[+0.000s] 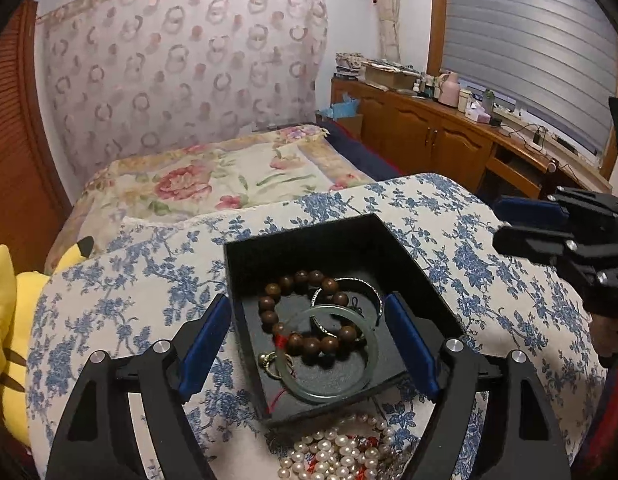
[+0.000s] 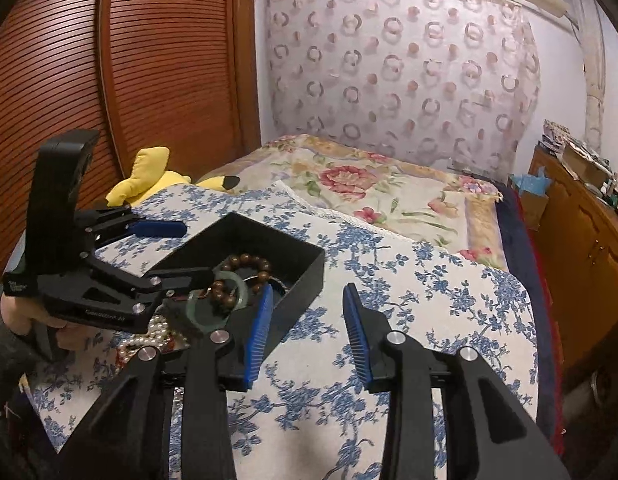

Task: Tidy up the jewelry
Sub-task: 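Lower the jade bangle into the box with the left tool while the right drops the bracelet, then grasp the pearl necklace with the left tool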

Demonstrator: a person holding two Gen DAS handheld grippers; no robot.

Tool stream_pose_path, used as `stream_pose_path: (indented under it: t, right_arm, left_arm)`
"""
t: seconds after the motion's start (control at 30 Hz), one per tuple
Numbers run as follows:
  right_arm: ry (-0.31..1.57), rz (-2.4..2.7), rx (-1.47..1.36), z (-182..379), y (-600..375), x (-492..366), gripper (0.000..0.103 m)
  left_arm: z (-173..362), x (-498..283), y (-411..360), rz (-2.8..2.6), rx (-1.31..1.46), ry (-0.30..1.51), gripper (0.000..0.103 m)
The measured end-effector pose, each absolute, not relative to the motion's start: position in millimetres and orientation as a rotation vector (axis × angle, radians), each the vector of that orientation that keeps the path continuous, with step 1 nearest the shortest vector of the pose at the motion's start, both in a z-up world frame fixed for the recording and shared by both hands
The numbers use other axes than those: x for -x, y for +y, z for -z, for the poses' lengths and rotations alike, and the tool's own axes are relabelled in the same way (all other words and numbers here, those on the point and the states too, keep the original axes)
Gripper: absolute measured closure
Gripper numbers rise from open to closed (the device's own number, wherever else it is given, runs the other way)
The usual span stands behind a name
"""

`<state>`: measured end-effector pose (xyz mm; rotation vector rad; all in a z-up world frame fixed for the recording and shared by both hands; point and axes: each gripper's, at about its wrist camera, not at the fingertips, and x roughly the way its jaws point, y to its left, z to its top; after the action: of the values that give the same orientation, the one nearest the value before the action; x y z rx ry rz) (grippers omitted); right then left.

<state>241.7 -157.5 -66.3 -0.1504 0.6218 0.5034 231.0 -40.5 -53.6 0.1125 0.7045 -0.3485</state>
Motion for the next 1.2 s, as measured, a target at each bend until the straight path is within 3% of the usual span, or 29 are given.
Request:
stream_pose_path:
  t: [0.17,0.53,0.67,0.7,0.77,0.87,1.1,1.2]
  right_arm:
    - [0.604,-0.553,0.133,68.6,-151.5,-213.0,0.064]
    - [0.684,-0.617,0.172,111.2,-115.9,-162.7,0.063]
    - [0.72,-0.618,0.168,125.7,-109.5,-148.2,0.052]
    - [0.726,-0.613,0.17,128.4,-108.4,-145.3,0.048]
    - [0.743,-0.602,0.182,135.5,-106.6,-138.5,0.043]
    - [0.756,-0.588,0.187,141.3,-107.6,-131.0,0.041]
    - [0.749,-0.579,0.175,141.3,-112.2,-123.4,0.038]
    - [0.751,-0.572,0.161,141.6,-113.3,-125.6,0.038]
  left_arm:
    - [42.3,-205.8,-27.9,0.339,-0.111,0.658,0.021]
    - [55.8,-151.8,14.6,0.317,-0.038,0.671,0.019]
    - [68.7,-142.5,24.1,0.33,-0.013,0.706,0.02]
    - [71.6,-141.5,25.5,0.331,-0.007,0.714,0.022]
    - [78.0,-140.9,29.7,0.339,0.014,0.735,0.036]
    - [86.2,-142.1,31.8,0.363,0.042,0.767,0.049]
    - [94.0,-149.6,18.4,0.418,0.041,0.809,0.066]
    - [95.0,-153.9,9.3,0.429,0.022,0.814,0.079]
